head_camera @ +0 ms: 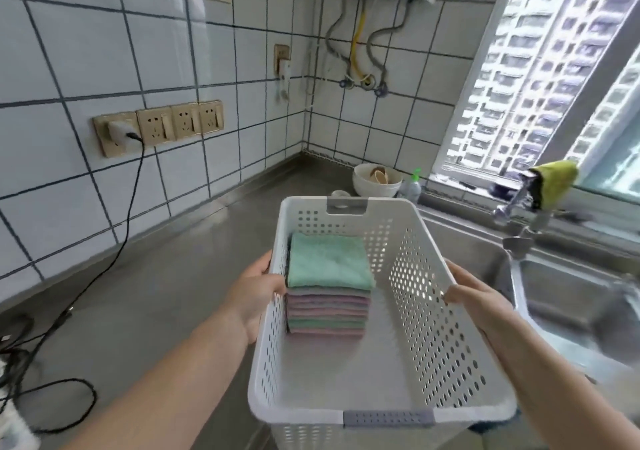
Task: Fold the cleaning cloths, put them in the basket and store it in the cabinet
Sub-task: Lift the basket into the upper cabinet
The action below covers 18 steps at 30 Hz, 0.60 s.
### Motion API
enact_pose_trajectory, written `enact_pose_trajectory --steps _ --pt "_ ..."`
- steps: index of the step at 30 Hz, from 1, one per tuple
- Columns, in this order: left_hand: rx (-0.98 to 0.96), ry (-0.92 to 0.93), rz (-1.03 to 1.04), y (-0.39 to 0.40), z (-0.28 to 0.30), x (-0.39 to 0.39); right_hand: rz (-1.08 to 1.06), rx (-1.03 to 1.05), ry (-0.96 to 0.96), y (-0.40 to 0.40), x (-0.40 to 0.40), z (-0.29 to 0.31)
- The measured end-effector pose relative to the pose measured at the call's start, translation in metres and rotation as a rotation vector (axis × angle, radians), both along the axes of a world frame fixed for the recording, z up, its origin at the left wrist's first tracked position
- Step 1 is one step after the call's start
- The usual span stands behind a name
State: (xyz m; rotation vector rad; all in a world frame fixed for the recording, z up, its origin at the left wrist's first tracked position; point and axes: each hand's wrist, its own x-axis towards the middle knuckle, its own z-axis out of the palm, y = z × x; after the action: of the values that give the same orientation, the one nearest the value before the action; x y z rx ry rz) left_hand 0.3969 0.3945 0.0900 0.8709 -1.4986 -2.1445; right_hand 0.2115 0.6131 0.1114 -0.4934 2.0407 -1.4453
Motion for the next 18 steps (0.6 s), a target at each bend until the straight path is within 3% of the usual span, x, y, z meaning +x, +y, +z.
enact_pose_trajectory --steps 11,18 --pt "-0.077 0.033 -0.533 0.13 0.046 -0.09 -0.326 -0.026 0.101 0.202 0.011 0.034" --pt "-0.141 0.09 -0.903 0.259 0.071 -0.121 -0.481 -0.031 -0.014 0.358 0.063 0.074"
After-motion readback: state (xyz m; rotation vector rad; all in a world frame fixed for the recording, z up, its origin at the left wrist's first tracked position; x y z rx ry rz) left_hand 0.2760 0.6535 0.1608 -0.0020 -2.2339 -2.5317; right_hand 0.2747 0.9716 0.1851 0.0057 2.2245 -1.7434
